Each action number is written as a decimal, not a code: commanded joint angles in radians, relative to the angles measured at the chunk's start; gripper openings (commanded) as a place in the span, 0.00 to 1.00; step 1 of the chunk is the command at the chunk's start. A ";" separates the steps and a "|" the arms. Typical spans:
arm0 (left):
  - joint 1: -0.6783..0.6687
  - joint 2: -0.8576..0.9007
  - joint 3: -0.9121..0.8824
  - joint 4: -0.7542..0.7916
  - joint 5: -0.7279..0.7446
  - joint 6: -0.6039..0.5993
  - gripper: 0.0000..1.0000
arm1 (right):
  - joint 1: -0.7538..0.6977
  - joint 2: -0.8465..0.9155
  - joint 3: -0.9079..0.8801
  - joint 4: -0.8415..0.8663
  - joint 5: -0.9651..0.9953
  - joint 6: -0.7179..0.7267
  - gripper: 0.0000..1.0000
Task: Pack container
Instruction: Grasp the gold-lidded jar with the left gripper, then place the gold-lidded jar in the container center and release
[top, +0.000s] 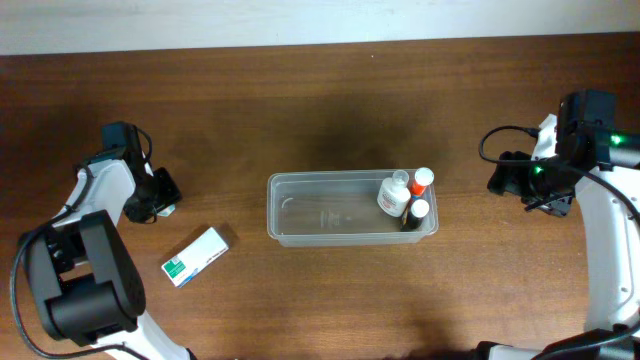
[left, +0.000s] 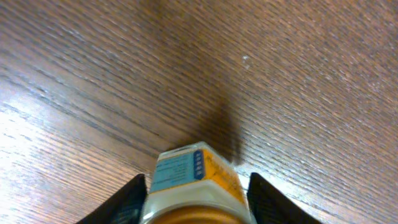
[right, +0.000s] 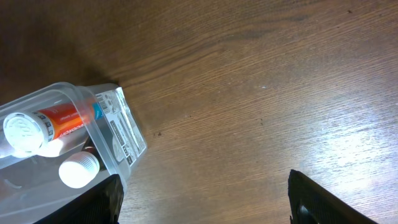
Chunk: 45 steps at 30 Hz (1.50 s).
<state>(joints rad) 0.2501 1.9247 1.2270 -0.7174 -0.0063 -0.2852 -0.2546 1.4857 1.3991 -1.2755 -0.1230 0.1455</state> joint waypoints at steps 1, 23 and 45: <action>0.001 0.008 0.008 -0.005 0.010 -0.003 0.30 | 0.006 -0.004 -0.006 0.005 -0.010 -0.011 0.76; -0.636 -0.430 0.073 -0.113 0.088 -0.031 0.24 | 0.006 -0.004 -0.006 0.009 -0.010 -0.011 0.76; -0.993 0.002 0.088 0.203 0.105 -0.265 0.67 | 0.006 -0.004 -0.006 0.008 -0.024 -0.011 0.76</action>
<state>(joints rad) -0.7403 1.9358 1.2945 -0.5102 0.0799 -0.5552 -0.2546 1.4857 1.3987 -1.2701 -0.1341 0.1452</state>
